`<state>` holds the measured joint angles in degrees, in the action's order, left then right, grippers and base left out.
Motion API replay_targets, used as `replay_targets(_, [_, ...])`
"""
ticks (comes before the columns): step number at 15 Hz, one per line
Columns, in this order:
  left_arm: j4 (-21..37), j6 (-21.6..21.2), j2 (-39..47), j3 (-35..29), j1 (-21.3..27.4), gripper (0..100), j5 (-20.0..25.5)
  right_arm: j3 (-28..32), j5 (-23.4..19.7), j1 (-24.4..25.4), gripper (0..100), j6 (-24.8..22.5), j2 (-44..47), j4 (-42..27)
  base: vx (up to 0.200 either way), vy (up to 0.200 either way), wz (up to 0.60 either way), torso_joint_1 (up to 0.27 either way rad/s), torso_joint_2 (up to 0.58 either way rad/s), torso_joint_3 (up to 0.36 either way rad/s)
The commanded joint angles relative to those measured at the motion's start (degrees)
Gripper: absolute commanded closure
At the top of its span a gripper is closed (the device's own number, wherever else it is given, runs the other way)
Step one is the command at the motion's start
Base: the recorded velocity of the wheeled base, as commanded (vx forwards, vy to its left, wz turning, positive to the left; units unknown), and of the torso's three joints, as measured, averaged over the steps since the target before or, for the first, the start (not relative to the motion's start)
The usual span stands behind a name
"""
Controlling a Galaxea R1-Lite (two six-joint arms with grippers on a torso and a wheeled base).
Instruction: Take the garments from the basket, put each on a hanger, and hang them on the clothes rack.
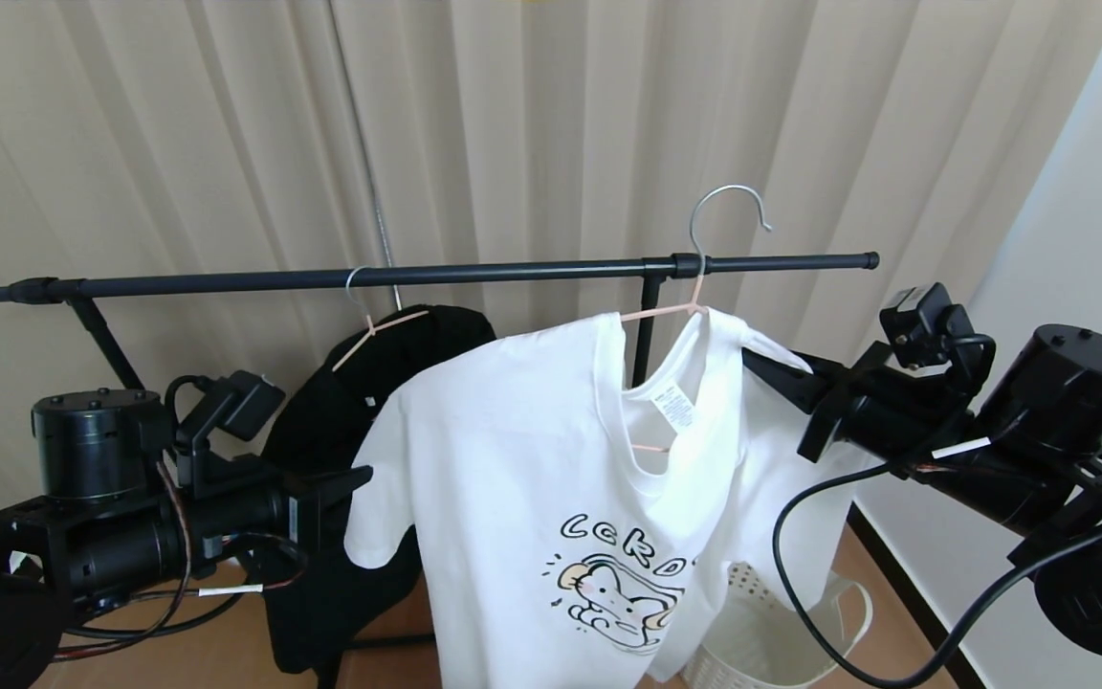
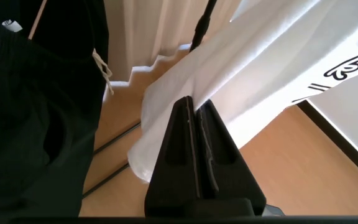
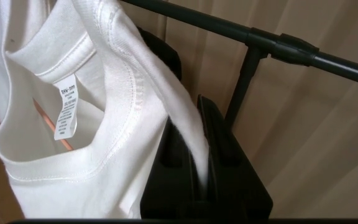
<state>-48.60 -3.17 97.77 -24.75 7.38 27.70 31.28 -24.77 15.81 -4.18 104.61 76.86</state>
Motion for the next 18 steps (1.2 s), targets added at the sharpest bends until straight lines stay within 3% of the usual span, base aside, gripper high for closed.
replay_targets(1, [0.00,0.01,-0.74,0.31,-0.61,100,-0.01,0.27,-0.01,-0.34,100,-0.04,0.25,-0.05,0.000,0.000,0.00,0.000,0.00,0.000])
replay_targets(14, [-0.09,0.62,-2.41,2.60,-1.49,100,0.08,1.06,0.07,-1.49,100,1.37,0.07,-0.05,0.000,0.000,0.00,0.000,0.00,0.000])
replay_targets(18, [-0.09,0.53,-3.55,3.04,-1.40,100,0.08,2.03,0.25,-1.40,100,6.20,0.07,-0.05,0.000,0.000,0.00,0.000,0.00,0.000])
